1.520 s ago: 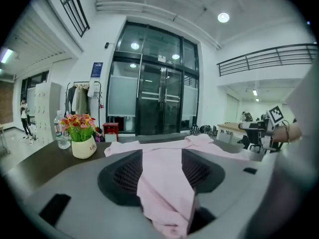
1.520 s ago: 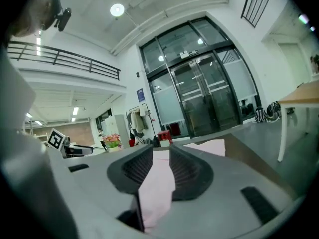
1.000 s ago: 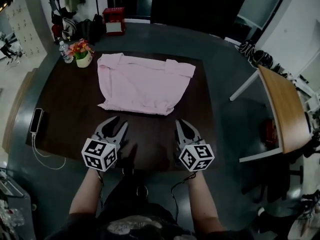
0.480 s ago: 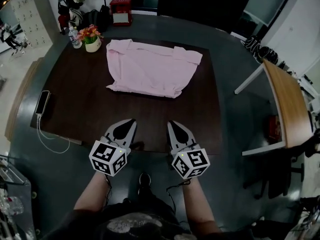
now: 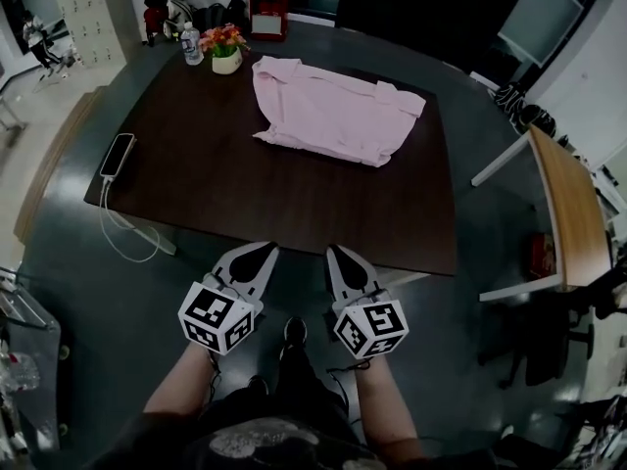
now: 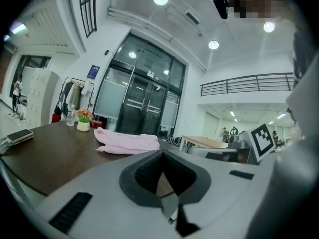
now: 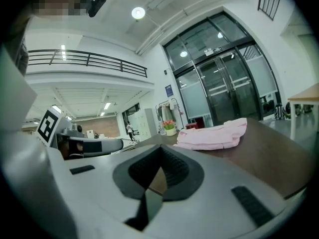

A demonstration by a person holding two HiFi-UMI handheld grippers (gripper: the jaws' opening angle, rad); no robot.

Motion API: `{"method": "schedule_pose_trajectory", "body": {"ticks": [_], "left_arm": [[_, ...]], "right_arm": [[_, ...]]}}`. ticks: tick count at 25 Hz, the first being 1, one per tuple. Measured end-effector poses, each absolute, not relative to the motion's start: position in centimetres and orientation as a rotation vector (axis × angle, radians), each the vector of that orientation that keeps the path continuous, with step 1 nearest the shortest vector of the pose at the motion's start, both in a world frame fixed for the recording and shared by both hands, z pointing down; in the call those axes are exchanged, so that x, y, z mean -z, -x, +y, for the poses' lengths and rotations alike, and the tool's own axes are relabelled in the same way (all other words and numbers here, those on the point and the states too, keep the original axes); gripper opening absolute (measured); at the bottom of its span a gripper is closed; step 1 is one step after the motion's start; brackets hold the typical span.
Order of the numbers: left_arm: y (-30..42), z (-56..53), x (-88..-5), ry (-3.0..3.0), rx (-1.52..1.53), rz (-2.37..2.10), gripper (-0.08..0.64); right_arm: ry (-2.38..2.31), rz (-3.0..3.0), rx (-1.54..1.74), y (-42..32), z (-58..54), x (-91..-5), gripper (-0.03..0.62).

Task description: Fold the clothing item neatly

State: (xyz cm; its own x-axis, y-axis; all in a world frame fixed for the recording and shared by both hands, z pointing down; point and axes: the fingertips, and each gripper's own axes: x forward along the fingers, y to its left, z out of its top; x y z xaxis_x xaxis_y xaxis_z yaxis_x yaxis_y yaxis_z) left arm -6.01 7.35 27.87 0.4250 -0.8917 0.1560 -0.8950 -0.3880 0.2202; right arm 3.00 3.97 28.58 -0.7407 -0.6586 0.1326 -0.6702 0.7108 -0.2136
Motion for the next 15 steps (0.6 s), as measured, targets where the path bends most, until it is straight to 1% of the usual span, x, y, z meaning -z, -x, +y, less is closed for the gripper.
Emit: {"method": "schedule_pose_trajectory", "body": {"ticks": [9, 15], "left_arm": [[5.5, 17.3, -26.8, -2.452, -0.004, -1.538, 0.011], [5.8, 22.3, -27.2, -2.446, 0.024, -1.538, 0.011]], "right_arm": [[-1.049, -2.845, -0.292, -2.4, 15.3, -28.1, -0.008], [-1.068, -2.836, -0.212, -2.3, 20.3, -27.1, -0.008]]}}
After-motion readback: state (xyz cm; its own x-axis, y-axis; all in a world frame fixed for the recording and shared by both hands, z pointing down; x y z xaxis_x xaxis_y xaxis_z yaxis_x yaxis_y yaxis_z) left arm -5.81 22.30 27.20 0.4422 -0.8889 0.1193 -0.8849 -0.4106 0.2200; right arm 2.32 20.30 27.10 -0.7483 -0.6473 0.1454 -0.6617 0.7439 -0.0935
